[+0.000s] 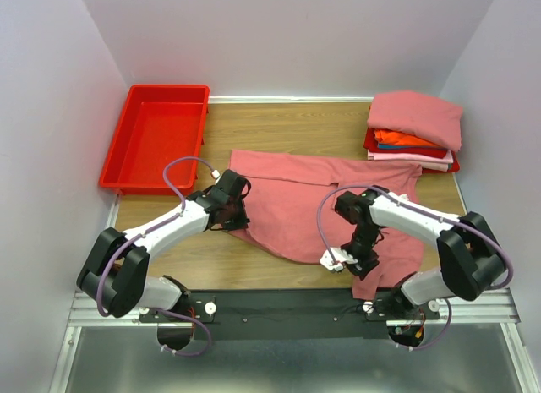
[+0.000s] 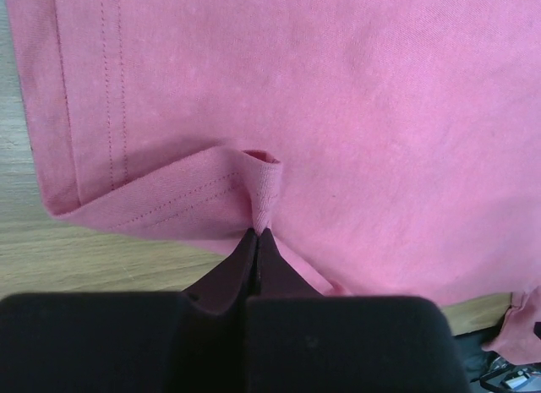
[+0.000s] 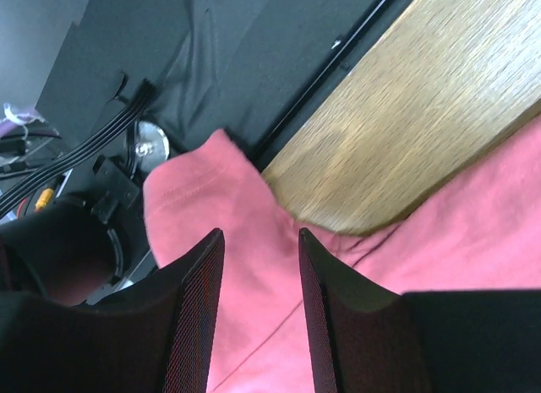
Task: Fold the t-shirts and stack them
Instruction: Fold the tshirt
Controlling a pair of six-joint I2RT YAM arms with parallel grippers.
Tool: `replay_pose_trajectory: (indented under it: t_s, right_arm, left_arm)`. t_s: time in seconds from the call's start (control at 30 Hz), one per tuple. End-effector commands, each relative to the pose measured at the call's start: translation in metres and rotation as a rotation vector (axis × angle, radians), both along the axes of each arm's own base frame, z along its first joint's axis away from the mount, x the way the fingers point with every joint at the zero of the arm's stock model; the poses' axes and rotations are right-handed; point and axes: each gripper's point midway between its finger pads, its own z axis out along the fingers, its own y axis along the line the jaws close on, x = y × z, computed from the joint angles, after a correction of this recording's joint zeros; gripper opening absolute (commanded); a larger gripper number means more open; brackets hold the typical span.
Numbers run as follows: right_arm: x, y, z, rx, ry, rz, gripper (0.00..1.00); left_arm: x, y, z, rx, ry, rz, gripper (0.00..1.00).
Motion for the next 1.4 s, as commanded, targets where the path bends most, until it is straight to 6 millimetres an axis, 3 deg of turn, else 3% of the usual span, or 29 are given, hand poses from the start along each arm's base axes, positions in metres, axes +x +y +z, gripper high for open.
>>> replay_pose_trajectory:
  t_s: [0.0, 0.43, 0.57, 1.13, 1.37]
  right_arm:
    - [-0.001, 0.012, -0.010, -0.001, 0.026, -0.027, 0.47]
    - [-0.006, 0.016, -0.024, -0.152, 0.032, 0.030, 0.35]
    - [-0.008, 0.016, -0.027, -0.197, 0.032, 0.049, 0.26]
    - [-0.014, -0.005, -0.028, -0.336, 0.032, 0.140, 0.30]
    - [-0.014, -0.005, -0.028, -0.342, 0.039, 0.148, 0.17]
  left_arm:
    - [-0.002, -0.004, -0.002, -0.024, 0.012, -0.023, 0.00]
    - [-0.003, -0.007, -0.003, -0.045, 0.024, -0.025, 0.00]
    - [-0.003, -0.006, -0.002, -0.054, 0.021, -0.026, 0.00]
    - [-0.008, -0.003, -0.009, -0.076, 0.037, -0.026, 0.00]
    - [-0.007, -0.002, -0.009, -0.074, 0.036, -0.024, 0.00]
